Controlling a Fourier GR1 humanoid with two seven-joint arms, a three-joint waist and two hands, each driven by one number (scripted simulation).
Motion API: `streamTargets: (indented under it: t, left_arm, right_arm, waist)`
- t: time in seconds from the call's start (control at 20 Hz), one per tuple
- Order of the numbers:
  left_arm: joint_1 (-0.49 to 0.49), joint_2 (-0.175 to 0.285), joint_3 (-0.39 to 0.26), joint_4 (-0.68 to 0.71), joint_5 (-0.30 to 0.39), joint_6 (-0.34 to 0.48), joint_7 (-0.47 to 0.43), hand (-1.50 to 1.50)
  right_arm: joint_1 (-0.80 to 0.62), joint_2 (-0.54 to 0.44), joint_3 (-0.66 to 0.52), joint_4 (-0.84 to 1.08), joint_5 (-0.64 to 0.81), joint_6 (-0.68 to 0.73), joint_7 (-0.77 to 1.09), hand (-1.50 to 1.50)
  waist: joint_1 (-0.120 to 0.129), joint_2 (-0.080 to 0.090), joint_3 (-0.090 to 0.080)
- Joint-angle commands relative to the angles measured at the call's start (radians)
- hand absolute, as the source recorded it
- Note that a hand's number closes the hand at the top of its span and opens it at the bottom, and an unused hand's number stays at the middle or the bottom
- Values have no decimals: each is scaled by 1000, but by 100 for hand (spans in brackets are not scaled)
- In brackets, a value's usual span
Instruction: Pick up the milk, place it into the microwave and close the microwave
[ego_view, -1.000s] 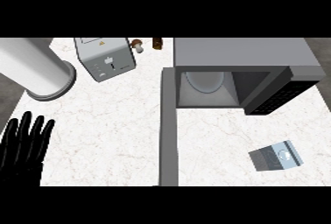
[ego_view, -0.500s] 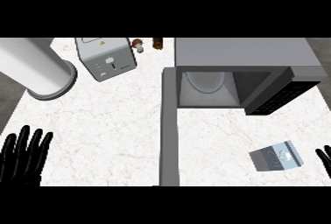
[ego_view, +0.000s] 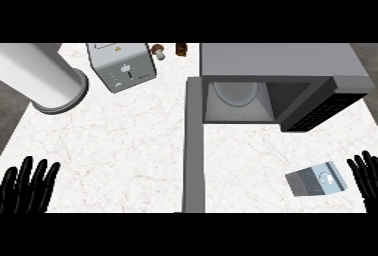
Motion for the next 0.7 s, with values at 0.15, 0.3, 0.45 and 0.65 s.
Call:
streamTargets:
  t: [0.15, 0.3, 0.45, 0.65]
  left_arm:
    - [51, -12, -47, -11, -48, 17, -52, -150]
    - [51, 1, -9, -22, -6, -26, -19, -150]
    - [55, 28, 51, 20, 47, -58, -51, -150]
    - [113, -11, 7, 16, -11, -70, -107, -150]
  right_arm:
    - [-20, 13, 10, 179, 128, -69, -166, -150]
    - [-92, -83, -32, 426, 156, -32, -328, -150]
    - [-159, -86, -16, 483, 165, -63, -346, -150]
    - [-196, -95, 2, 645, 200, -98, -476, -150]
  waist:
    - [-3, 0, 0]
    - [0, 0, 0]
    - [0, 0, 0]
    - [3, 0, 0]
